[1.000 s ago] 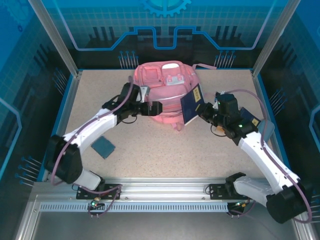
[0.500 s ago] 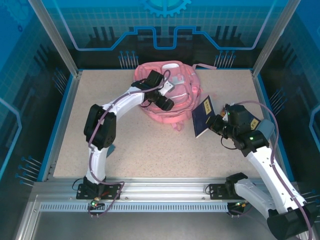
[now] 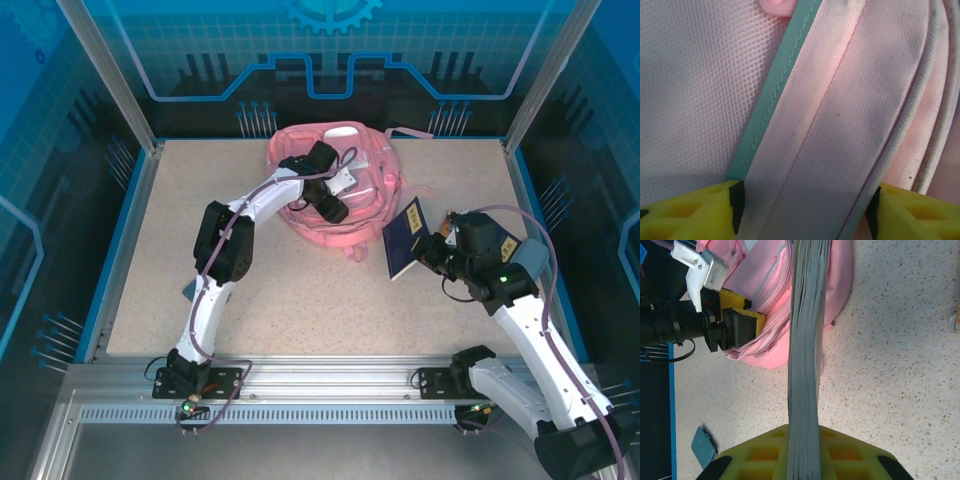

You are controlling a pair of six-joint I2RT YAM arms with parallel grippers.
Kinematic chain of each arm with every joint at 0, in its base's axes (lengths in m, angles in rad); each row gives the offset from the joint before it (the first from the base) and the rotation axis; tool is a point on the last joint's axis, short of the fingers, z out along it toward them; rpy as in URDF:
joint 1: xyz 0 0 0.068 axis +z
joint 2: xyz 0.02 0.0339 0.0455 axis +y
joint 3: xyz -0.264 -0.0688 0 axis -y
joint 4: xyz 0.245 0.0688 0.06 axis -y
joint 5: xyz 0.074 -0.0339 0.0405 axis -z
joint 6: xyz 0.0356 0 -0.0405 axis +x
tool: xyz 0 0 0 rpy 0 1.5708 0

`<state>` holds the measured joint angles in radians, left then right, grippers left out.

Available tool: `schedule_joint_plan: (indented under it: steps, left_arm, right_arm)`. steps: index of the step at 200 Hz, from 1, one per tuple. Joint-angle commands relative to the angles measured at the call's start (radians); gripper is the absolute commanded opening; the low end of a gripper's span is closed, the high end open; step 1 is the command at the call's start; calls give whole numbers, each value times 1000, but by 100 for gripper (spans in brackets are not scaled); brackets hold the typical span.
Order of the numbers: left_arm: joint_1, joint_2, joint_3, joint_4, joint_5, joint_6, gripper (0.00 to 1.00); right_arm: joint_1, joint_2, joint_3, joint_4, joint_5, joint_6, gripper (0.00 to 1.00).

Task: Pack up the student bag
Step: Open the student bag at the top-center of the table, then place the book in the student bag.

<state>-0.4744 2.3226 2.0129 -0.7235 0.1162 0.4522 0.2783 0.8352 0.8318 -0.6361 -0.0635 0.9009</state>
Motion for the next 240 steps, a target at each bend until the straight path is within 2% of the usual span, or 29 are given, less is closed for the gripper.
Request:
schedule_joint_plan:
  steps: [1, 45, 92, 120, 146, 196, 240]
  left_arm:
    - [-7, 4, 19, 28, -71, 17, 52]
    - [-11, -100, -37, 88, -59, 11, 23]
    - [-33, -326, -200, 247, -32, -67, 10]
    - [-34, -426, -275, 354, -78, -154, 10]
    - [-41, -472, -284, 400, -116, -237, 8]
    - [-78, -537, -280, 422, -117, -314, 6]
    - [-94, -603, -278, 382, -112, -384, 6]
  right_arm:
    - [-13, -9, 1, 22, -19, 16, 13]
    - [-13, -8, 13, 17, -16, 14, 13]
    - [-15, -45, 74, -57, 30, -17, 13]
    - [-18, -91, 93, -85, 58, -35, 14]
    - [-18, -105, 76, -33, -15, -29, 14]
    - [-18, -6, -46, 276, -278, 106, 15]
    - [-1, 163, -81, 551, -321, 201, 14]
